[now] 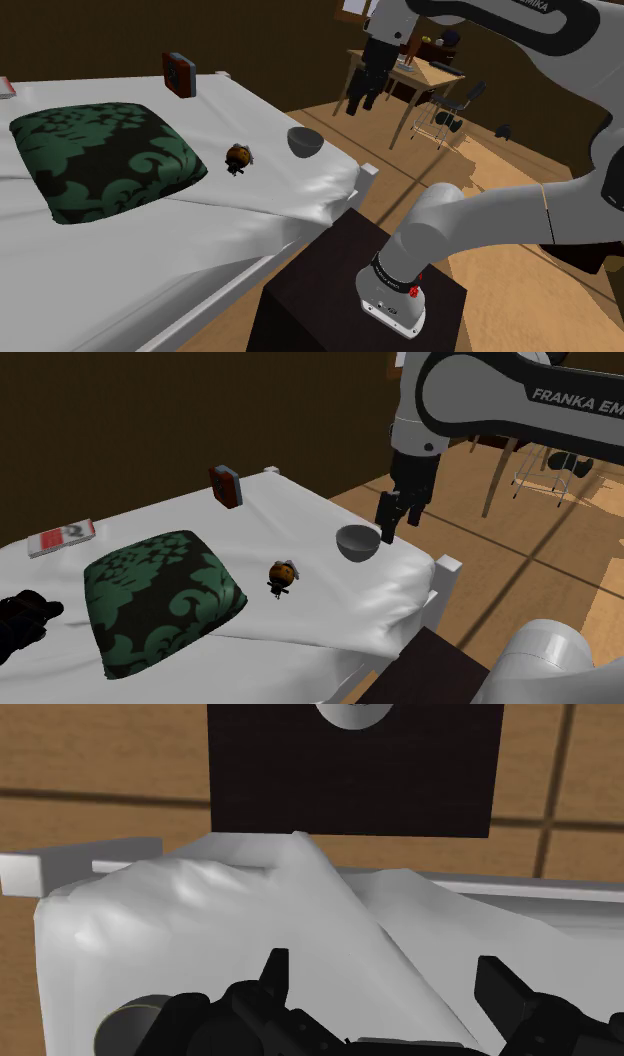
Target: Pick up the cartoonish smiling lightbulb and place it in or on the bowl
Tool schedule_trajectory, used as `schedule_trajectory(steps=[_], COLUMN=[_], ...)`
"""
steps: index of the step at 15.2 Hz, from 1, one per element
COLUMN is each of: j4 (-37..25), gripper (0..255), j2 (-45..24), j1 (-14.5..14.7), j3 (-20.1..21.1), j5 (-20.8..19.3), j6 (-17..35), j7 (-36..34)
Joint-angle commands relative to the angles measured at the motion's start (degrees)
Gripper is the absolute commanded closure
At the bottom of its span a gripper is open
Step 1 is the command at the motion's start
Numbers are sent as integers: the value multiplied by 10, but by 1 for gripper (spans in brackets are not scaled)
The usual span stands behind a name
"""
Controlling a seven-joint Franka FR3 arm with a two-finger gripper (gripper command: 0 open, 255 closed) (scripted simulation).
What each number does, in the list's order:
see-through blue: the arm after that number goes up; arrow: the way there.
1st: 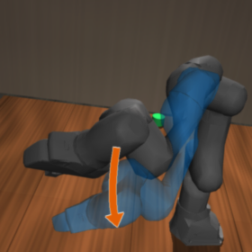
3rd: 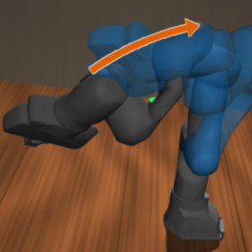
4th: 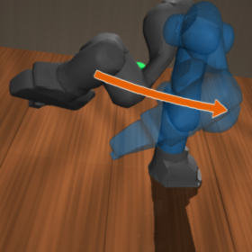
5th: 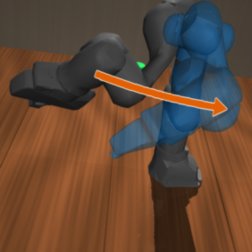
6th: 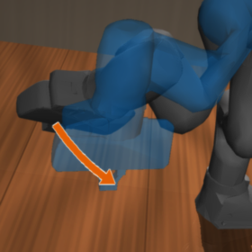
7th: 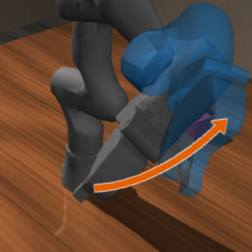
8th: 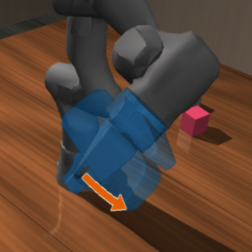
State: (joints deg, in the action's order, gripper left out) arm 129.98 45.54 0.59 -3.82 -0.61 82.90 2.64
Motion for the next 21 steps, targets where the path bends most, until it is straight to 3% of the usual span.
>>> schedule_trajectory(steps=[1,11,21], j4=[0,52,23], gripper=[0,0,0], j2=[0,-134,-326], j1=[0,-5,-6], j3=[0,35,58], j5=[0,40,67], j6=[0,182,344], j7=[0,-92,-170])
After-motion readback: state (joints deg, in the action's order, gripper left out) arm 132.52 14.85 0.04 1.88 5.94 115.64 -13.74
